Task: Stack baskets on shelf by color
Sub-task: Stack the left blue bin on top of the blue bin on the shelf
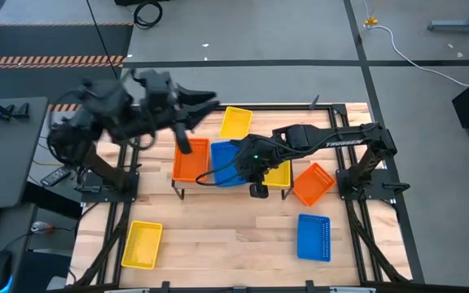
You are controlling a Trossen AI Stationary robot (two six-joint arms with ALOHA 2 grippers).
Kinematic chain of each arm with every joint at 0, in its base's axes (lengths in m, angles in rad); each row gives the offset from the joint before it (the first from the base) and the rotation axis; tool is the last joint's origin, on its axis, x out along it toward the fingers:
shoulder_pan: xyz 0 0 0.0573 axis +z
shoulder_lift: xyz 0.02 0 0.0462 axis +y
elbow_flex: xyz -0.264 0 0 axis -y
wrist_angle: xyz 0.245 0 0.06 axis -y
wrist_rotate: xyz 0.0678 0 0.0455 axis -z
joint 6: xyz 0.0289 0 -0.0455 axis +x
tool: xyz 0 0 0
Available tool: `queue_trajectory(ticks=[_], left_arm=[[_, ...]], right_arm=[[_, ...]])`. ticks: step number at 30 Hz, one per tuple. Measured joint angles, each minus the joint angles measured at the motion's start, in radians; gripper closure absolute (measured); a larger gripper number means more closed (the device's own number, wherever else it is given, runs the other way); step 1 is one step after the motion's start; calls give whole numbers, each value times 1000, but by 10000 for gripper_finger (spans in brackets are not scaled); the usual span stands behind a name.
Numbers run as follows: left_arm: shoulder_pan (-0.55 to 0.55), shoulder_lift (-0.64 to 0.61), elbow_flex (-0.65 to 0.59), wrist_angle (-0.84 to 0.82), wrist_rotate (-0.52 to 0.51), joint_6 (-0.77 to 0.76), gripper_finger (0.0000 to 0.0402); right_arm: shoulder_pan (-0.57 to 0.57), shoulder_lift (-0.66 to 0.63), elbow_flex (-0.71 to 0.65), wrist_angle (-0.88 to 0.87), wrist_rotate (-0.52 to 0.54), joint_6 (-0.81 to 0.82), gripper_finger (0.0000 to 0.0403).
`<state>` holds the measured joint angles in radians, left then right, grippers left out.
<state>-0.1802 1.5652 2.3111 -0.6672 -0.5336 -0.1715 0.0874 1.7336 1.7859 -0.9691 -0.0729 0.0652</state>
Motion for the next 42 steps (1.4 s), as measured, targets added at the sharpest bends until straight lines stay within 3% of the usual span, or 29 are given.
queue_trajectory(ticks=[6,10,18,23,30,37,42], left_arm=[[3,-56,1,-189,-5,-66,285],[3,-56,0,-285,-3,-160,285],[1,-45,0,-293,101,-232,285],[1,-58,0,-339,153,-229,285],[9,-53,0,-396,119,-216,285],[9,-28,0,-350,112,-211,285],[1,-27,0,-343,112,-251,285]], right_arm=[[0,0,0,2,-8,45,250],[0,0,0,4,-7,70,232],[2,16,-1,32,-16,12,226],[13,17,-1,34,-41,64,207],[50,34,-5,9,36,142,179],[45,34,-4,10,126,141,183],[34,34,-13,16,124,124,185]])
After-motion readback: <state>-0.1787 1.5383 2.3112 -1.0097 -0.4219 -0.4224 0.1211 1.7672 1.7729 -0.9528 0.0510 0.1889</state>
